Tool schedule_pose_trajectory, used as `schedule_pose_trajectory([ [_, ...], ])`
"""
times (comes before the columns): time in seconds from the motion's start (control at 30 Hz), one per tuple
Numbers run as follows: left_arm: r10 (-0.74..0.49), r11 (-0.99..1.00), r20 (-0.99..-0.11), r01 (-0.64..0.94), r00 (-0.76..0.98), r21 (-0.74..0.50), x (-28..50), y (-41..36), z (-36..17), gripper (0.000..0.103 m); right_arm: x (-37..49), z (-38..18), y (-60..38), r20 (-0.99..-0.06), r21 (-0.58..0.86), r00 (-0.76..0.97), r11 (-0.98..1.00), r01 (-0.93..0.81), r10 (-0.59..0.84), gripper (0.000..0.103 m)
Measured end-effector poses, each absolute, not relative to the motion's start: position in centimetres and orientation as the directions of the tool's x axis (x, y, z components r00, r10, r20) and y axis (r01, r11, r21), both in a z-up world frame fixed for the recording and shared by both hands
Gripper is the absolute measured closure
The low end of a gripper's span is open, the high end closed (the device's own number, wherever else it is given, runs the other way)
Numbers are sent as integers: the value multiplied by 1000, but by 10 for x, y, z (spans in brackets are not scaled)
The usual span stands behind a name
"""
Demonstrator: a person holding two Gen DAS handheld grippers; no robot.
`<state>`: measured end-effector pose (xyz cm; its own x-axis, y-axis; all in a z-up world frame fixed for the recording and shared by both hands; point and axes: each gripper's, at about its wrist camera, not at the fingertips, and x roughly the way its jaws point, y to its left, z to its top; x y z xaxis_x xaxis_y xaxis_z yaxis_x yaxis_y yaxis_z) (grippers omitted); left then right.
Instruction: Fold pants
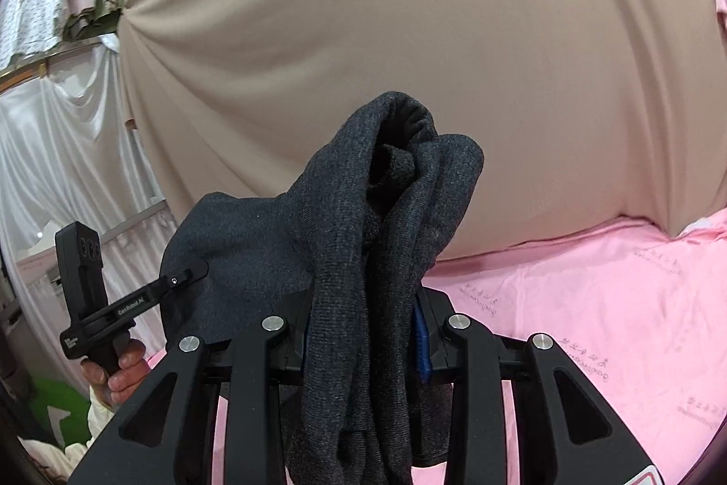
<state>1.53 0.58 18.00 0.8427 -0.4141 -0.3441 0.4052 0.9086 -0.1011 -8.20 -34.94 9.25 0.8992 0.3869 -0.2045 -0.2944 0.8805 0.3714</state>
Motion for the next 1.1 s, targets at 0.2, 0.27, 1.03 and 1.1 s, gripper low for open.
schedule_pose_trajectory([
  [0.2,-361,928,-432,363,826,-83,79,-12,135,83,-15,51,-358,-283,450,874,860,-242,394,72],
  [0.27,-354,931,-475,352,806,-96,100,-16,116,83,-1,30,-366,-315,467,862,856,-222,396,72],
  [1.03,-252,966,-760,198,599,-165,201,-4,-54,41,102,-112,-387,-617,505,705,863,14,349,52],
  [1.1,-240,971,-758,165,606,-175,195,11,-42,41,83,-99,-395,-612,469,748,879,81,258,46],
])
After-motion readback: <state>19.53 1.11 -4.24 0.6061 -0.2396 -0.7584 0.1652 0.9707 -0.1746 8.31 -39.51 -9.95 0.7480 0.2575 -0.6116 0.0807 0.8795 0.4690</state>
